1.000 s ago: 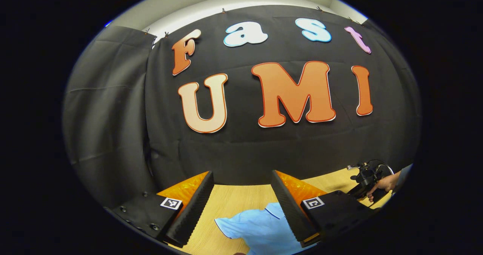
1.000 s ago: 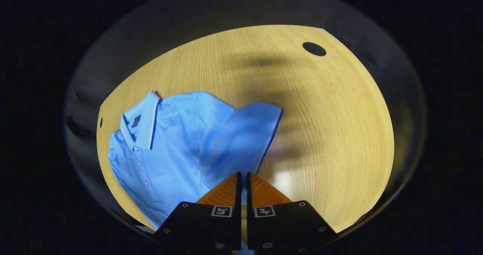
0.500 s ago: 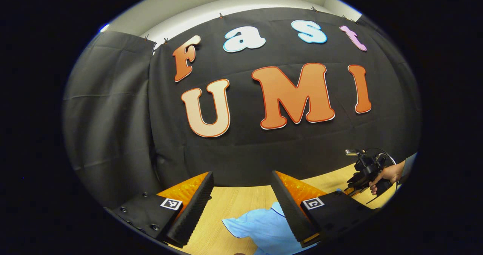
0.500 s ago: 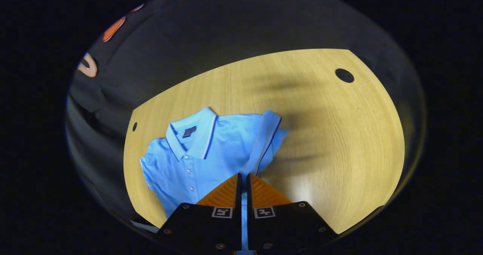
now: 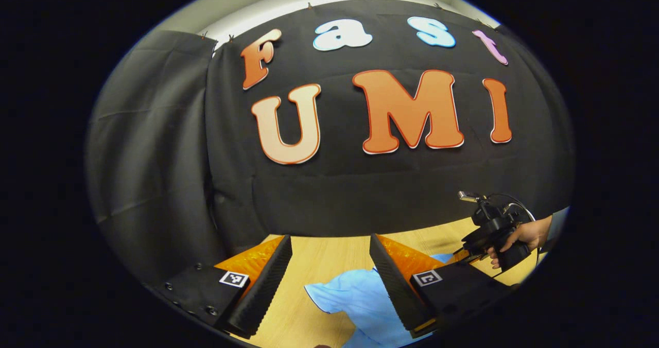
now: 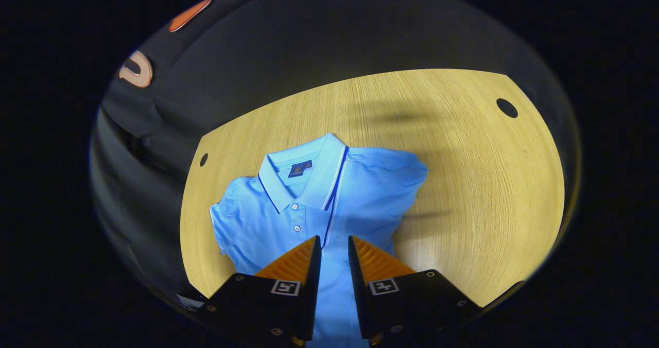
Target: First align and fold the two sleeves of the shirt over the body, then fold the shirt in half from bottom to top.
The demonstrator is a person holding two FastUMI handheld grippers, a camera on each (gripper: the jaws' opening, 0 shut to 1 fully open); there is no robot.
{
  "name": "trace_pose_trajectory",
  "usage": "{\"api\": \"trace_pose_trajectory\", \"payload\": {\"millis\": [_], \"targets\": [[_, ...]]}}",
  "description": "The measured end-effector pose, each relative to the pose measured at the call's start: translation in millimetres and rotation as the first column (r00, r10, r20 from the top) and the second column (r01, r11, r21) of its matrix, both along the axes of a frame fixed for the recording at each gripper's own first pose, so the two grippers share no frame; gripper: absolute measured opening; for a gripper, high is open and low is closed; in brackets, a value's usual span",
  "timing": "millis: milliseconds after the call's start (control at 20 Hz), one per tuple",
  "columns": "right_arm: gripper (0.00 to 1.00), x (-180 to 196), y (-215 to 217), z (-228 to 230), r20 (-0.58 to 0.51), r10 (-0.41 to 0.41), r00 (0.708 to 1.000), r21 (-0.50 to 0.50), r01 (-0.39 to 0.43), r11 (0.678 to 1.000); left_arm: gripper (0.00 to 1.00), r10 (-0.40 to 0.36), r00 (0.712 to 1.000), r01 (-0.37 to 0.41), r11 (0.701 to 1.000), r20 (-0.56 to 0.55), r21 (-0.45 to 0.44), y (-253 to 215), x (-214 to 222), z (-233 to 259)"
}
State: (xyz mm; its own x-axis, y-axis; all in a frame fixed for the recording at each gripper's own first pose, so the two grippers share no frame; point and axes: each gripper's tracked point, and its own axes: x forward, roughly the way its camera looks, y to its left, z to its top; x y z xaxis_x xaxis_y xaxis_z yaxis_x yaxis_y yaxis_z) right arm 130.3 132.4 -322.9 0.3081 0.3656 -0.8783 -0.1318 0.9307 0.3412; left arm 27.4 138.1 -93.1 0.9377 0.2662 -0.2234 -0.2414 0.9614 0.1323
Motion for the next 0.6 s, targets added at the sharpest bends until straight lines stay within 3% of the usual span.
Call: {"api": "trace_pose_trajectory", "payload": {"millis": [150,200,250,300,600], "targets": [[0.64,1,-13,8,0.057,0.006,0.998,-0.052,-0.003,0.999,0.99,-0.006,0.982,-0.011,0.996,-0.187,-0.087,14,9,-54],[0.76,1,-16,14,0.079,0.003,0.997,-0.052,0.001,0.999,1.0,-0.008,0.972,-0.018,0.994,-0.237,-0.109,19,14,-67],[0.75,3,-20,19,0.101,-0.003,0.995,-0.049,0.008,0.999,1.0,-0.017,0.963,-0.019,0.991,-0.268,-0.132,23,16,-80],[0.85,2,-25,25,0.12,-0.009,0.993,-0.05,0.015,0.999,1.0,-0.023,0.952,-0.024,0.989,-0.305,-0.149,26,18,-91],[0.95,-3,-62,46,0.241,-0.008,0.97,-0.104,0.035,0.994,1.0,-0.023,0.877,-0.078,0.979,-0.48,-0.189,54,33,-162]]}}
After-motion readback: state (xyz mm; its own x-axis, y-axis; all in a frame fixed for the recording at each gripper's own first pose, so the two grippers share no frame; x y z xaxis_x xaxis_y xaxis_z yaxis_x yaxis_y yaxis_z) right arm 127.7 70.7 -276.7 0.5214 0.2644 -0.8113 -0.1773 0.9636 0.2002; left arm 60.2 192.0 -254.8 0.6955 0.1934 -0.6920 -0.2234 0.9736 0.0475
